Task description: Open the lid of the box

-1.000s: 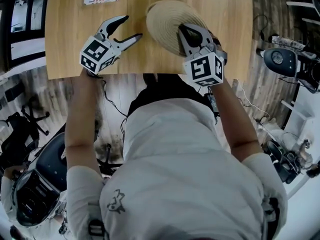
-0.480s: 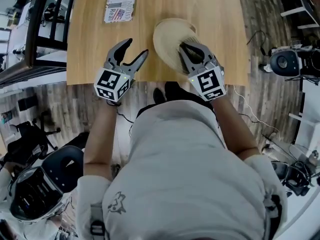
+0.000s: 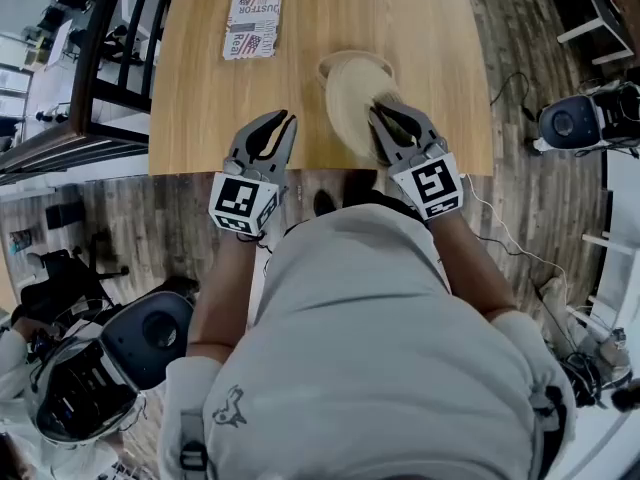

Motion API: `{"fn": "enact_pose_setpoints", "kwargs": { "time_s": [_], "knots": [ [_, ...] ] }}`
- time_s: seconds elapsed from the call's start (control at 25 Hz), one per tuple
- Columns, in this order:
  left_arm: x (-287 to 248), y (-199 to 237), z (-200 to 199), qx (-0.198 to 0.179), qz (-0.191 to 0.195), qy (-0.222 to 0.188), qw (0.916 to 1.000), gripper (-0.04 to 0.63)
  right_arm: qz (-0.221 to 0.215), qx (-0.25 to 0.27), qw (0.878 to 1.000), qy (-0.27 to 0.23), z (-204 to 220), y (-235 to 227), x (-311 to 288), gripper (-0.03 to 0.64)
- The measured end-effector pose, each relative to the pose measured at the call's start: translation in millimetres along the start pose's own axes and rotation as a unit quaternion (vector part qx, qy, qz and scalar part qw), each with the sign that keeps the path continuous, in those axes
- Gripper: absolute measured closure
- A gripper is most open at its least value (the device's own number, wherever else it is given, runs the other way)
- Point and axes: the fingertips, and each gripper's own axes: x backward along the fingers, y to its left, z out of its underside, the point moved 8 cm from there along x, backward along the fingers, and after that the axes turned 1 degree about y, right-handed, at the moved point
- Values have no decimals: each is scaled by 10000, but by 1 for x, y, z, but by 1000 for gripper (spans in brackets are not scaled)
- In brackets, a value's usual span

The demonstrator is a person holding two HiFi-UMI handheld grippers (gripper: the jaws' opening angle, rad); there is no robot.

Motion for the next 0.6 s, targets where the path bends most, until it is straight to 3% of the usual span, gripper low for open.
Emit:
{"fn": "enact_pose_setpoints", "kwargs": {
  "time_s": [0.28,0.6],
  "knots": [
    [8,-25,3,120,-92,-43,9999,586,-114,-9,9998,-183,5,-1,24,583],
    [-5,-67,-6,7,-221,-12,9998,589,-321,-76,9990,-291,16,-24,53,583]
  ]
}}
